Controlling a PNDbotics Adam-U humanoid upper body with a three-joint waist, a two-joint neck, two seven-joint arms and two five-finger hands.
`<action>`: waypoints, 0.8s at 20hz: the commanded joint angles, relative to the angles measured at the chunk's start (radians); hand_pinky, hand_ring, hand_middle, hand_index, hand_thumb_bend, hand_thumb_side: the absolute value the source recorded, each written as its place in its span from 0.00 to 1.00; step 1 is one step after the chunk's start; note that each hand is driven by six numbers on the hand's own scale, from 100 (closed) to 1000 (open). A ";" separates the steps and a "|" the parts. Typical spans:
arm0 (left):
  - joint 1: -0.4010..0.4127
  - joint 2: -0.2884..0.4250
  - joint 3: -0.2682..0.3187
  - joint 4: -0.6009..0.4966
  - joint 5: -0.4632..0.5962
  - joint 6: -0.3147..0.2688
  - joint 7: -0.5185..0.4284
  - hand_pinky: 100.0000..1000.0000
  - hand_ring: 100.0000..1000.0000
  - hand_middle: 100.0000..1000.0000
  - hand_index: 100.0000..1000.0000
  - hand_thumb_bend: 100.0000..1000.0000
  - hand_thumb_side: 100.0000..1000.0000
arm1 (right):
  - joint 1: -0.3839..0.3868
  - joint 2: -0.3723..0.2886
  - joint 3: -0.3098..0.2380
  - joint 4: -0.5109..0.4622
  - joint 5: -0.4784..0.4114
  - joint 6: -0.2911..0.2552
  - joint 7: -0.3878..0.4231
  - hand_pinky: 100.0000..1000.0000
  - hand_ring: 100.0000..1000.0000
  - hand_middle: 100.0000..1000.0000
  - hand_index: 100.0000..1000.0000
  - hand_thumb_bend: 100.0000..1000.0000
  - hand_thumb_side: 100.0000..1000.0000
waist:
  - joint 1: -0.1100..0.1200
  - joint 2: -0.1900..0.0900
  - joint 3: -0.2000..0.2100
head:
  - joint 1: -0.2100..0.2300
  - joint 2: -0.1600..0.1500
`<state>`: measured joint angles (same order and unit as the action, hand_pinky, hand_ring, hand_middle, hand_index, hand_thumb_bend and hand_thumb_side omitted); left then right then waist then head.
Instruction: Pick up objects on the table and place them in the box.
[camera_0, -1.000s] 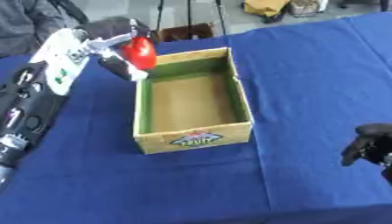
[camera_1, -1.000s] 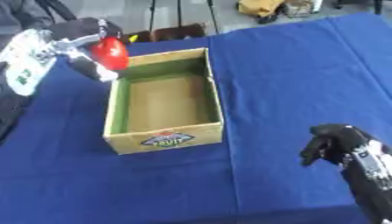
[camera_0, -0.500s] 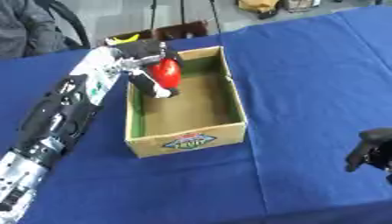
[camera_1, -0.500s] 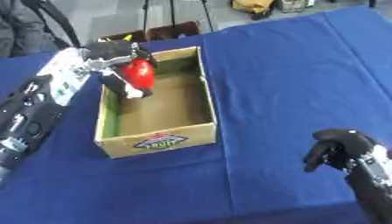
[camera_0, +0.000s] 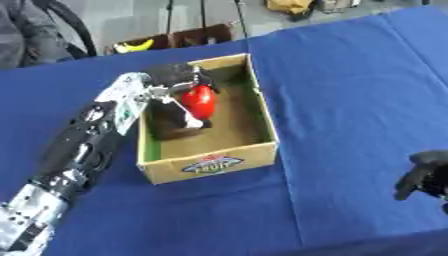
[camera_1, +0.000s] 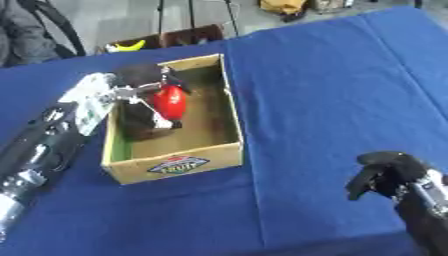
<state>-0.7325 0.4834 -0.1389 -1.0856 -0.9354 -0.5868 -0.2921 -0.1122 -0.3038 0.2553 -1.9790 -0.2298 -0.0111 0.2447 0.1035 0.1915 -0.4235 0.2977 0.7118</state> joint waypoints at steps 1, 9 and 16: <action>-0.021 0.018 0.007 -0.009 -0.003 -0.014 0.025 0.22 0.47 0.59 0.78 0.80 0.98 | -0.002 -0.003 0.001 -0.021 0.008 0.003 0.000 0.43 0.49 0.43 0.68 0.00 0.85 | -0.003 -0.012 -0.001 | 0.002 -0.006; -0.015 0.036 0.030 -0.050 0.002 0.007 0.100 0.35 0.51 0.61 0.78 0.75 0.93 | -0.005 -0.002 -0.002 -0.021 -0.001 0.002 0.004 0.43 0.50 0.44 0.68 0.00 0.82 | -0.003 -0.016 0.007 | -0.008 -0.002; 0.079 0.142 0.117 -0.289 0.293 0.124 0.135 0.30 0.47 0.59 0.78 0.62 0.66 | 0.013 -0.001 -0.018 -0.021 -0.004 0.009 -0.013 0.43 0.50 0.44 0.68 0.00 0.81 | -0.010 -0.035 0.063 | -0.044 0.012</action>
<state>-0.6410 0.5737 -0.0473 -1.3143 -0.6999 -0.4850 -0.1603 -0.0953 -0.3028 0.2458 -1.9790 -0.2296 -0.0024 0.2375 0.1001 0.1716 -0.3554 0.2602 0.7204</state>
